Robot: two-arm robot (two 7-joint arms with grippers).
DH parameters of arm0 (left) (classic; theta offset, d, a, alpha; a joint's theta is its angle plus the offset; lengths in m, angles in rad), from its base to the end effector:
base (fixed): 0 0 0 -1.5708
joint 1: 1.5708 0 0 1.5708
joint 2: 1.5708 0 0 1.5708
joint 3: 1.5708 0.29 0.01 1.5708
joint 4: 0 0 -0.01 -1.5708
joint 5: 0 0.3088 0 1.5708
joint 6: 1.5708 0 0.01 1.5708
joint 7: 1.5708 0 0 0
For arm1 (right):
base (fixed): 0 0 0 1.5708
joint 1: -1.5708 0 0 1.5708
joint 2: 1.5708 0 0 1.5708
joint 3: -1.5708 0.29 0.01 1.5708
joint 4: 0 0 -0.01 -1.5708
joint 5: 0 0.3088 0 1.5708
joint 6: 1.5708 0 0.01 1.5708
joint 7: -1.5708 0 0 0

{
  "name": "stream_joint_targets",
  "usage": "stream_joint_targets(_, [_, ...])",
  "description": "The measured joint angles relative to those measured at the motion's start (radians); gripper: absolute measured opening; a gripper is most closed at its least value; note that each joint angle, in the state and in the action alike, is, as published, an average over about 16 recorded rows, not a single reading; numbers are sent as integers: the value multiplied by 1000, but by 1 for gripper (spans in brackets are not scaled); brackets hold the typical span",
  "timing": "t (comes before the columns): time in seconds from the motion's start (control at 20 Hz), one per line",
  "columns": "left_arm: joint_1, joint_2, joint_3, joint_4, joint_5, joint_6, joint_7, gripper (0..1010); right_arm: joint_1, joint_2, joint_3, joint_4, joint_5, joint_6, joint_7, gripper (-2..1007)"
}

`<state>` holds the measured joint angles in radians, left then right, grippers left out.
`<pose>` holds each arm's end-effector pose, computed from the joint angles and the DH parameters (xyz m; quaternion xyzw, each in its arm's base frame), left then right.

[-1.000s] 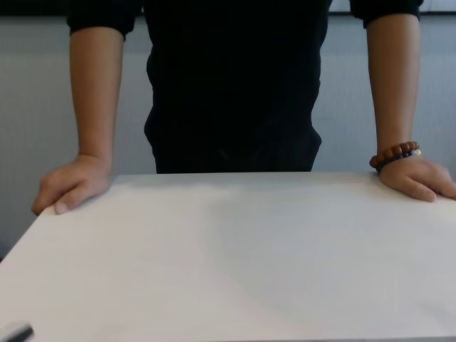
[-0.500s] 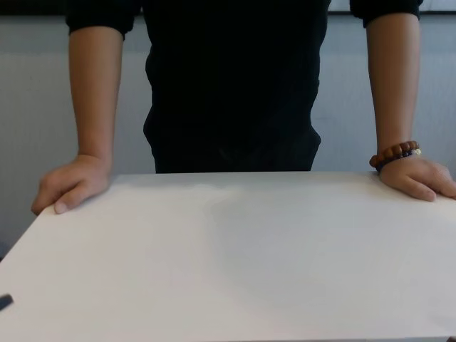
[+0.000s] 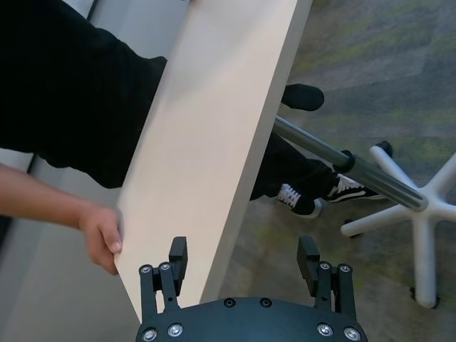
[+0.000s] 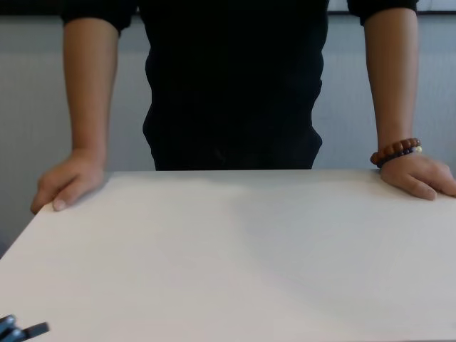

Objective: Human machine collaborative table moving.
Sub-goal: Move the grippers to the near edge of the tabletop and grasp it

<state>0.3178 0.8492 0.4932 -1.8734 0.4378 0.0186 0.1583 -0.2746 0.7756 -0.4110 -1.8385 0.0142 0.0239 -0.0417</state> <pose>0.1881 0.0545 -0.3229 0.3546 -0.3547 0.3802 0.7771 0.2165 -0.0596 -0.3139 -0.2769 -0.1542 -0.4629 0.8278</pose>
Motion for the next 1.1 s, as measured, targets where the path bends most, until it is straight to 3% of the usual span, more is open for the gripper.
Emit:
stream_joint_targets(0.55, [-89,-111,76,96,232,80,31,1000,22,-20,-19,12,-120,67,-10,1005])
stream_joint_targets(0.8, [-115,-158,91,142,304,112,52,1000,34,-31,-28,12,-173,98,-11,1005])
stream_joint_targets(1.1, [-139,-214,98,198,363,141,81,1000,47,-44,-38,12,-229,129,-8,1005])
